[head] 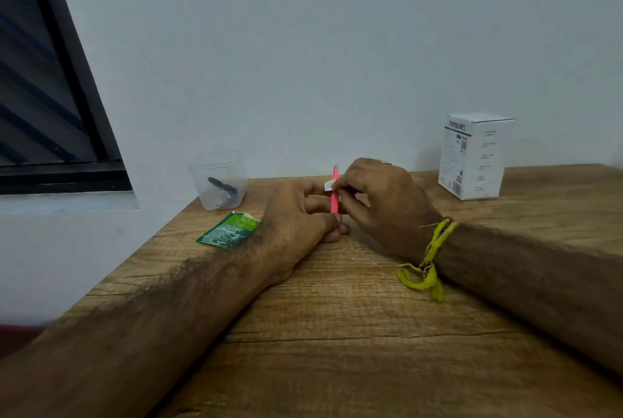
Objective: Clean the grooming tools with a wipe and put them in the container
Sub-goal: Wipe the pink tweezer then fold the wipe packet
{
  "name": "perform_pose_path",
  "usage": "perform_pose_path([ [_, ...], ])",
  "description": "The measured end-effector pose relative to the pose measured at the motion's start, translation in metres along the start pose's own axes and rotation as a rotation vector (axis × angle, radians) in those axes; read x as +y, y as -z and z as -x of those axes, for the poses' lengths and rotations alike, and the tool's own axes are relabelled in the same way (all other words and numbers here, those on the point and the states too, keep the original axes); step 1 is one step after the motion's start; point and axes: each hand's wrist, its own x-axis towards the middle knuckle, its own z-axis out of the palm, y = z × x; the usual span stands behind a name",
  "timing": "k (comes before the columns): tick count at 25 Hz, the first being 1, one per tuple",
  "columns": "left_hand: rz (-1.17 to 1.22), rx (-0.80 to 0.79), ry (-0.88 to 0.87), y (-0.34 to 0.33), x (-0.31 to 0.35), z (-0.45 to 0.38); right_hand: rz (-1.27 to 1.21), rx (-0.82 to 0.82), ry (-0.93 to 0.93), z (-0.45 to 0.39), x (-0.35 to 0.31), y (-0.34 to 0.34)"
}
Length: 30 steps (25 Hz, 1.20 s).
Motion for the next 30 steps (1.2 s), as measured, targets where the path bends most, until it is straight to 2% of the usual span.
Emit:
perform_pose_path([
  [9,0.026,0.059,-0.059,0.0011,0.0026,0.0017,0.040,0.010,0.085,0.0018,-0.0058,-0.0003],
  [13,0.044,0.054,-0.059,0.0012,0.0035,0.0019,0.026,0.025,0.065,-0.0002,-0.0038,0.0017],
  [22,0.053,0.014,-0.039,0.0043,0.0046,0.0024,0.020,-0.111,0.084,0.0012,-0.0039,0.0031],
  [30,0.100,-0.018,-0.044,0.0089,0.0014,-0.0004,0.084,-0.098,0.071,0.0025,-0.0043,0.0066],
])
